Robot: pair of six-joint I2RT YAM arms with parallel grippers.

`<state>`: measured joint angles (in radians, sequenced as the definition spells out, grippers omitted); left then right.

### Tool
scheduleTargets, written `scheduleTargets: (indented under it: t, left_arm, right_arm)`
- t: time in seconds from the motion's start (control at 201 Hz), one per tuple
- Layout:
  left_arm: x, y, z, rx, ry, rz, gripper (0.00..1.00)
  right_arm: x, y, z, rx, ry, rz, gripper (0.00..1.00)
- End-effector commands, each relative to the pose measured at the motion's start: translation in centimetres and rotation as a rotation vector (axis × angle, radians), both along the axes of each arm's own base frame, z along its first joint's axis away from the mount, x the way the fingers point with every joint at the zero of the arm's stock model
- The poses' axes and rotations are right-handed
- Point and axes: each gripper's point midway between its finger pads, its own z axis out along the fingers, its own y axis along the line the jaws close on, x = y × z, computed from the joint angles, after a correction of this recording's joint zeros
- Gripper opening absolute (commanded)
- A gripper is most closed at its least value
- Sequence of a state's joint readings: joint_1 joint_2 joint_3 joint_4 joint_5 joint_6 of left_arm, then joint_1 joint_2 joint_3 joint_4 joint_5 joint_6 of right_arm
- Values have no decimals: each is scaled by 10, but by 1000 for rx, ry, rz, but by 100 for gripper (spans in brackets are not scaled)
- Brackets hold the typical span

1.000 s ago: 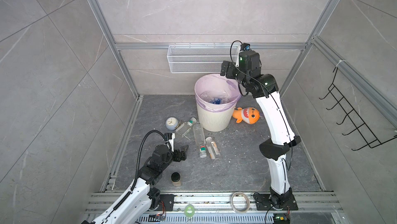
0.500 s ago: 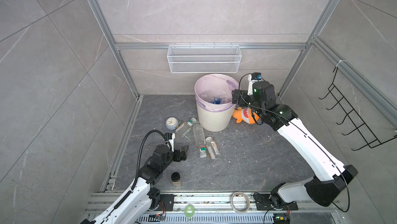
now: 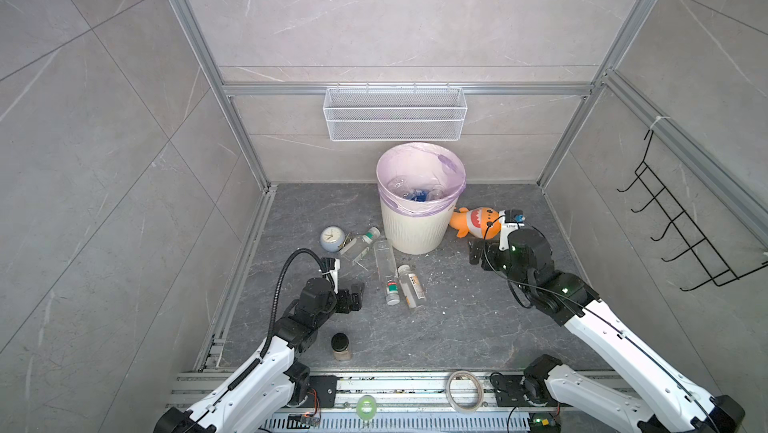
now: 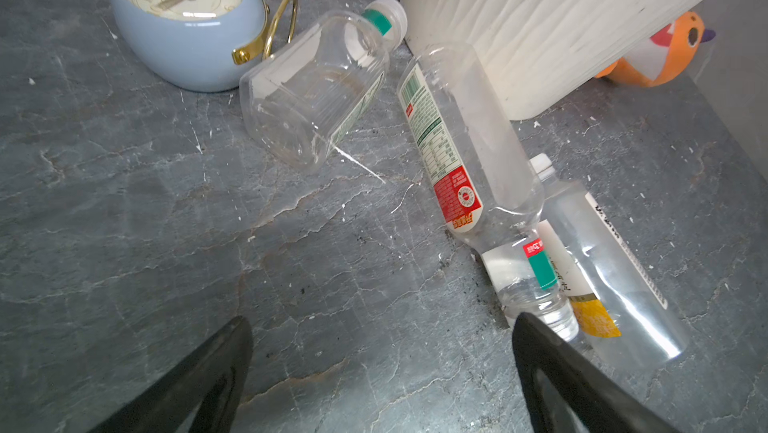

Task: Throw the plastic bottles in the bin
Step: 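Withdraw the right gripper from the bin back toward the remaining bottles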

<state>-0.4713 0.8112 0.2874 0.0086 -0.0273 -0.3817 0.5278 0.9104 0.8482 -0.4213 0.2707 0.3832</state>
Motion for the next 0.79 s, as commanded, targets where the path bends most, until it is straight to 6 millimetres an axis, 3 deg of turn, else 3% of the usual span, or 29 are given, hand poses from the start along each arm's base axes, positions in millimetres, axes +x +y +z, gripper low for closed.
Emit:
scheduleTargets:
  t: [0.0, 0.119, 0.413, 0.582, 0.786]
  left_arm:
    - [17, -8, 25, -40, -50, 9, 100]
    - [22, -9, 23, -17, -39, 12, 100]
    - [27, -21, 25, 26, -69, -81, 98]
    - [23, -33, 30, 2, -83, -161, 97]
    - [21, -30, 29, 1, -108, -151, 97]
  right_arm:
    - [-11, 4, -20, 40, 37, 33, 99]
    - [-21, 7, -43, 47, 89, 67, 99]
    - [-36, 27, -73, 93, 165, 178, 99]
    - [-38, 47, -84, 95, 225, 247, 99]
    - [-40, 74, -93, 0, 250, 295, 99]
